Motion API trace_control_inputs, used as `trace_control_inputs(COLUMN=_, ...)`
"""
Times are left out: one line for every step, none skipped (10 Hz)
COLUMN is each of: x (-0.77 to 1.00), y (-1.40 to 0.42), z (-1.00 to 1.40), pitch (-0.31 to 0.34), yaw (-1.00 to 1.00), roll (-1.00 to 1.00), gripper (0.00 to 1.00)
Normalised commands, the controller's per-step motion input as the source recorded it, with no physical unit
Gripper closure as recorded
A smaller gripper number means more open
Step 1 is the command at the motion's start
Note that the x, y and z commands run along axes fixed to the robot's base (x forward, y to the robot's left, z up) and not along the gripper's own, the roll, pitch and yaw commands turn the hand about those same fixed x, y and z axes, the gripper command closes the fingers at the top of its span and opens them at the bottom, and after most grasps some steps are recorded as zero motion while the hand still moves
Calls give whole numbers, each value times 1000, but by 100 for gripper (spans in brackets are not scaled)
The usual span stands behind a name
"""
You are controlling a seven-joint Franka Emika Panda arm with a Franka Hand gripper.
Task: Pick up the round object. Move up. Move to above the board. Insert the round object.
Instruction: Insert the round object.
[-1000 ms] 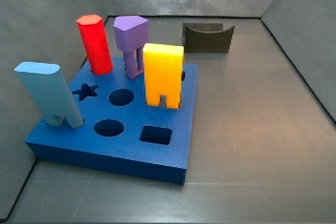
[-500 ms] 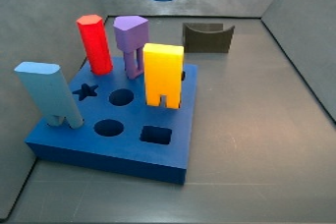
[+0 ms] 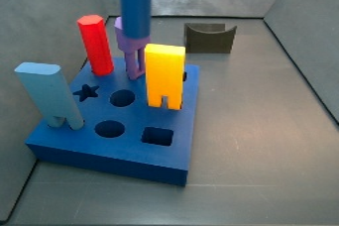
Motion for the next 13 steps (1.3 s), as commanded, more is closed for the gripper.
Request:
trace_control_inputs(x=-163, y=0, z=-354, pitch=-203, yaw=0, roll=-233, gripper=100)
trace_control_inputs(x=-57, y=0, z=-340, pitch=-207, yaw=0, roll=-250, gripper=100)
trace_control_inputs(x=-63, y=0, z=-371, pitch=-204, yaw=0, roll=-236, gripper=100)
trace_control_inputs(x=-83, y=-6, z=-446, pitch=-206, yaw=0, roll=-200, gripper=100)
trace_control_inputs(x=-111, y=-80, z=-523, pitch=-173, yaw=0, roll=-59, gripper=100)
trace_control_inputs(x=-123, y=-251, z=-551, pitch=-140, yaw=0, roll=7, gripper=100)
trace_control_inputs(x=-140, y=-260, z=-497, pitch=-141, yaw=0, roll=0, gripper=100)
trace_control_inputs(x=-180, y=-246, z=-431, pitch=-126, yaw=0, roll=0, gripper=100)
trace_control_inputs(x=-174, y=-134, z=-360, pitch=-116, yaw=-6, roll=0, gripper=100)
trace_control_inputs(x=-149, y=-29, z=-317, pitch=-61, yaw=-43, roll=13, gripper=100)
trace_control_inputs(x=-163, y=-20, z=-366, pitch=-39, yaw=-34, roll=49, gripper=100)
trace_control_inputs(x=-149, y=-34, z=-403, pitch=-27, yaw=-31, roll=60, gripper=100)
trace_control_inputs(x=-57, y=-63, z=-417, pitch=-30, yaw=-49, roll=14, gripper=100)
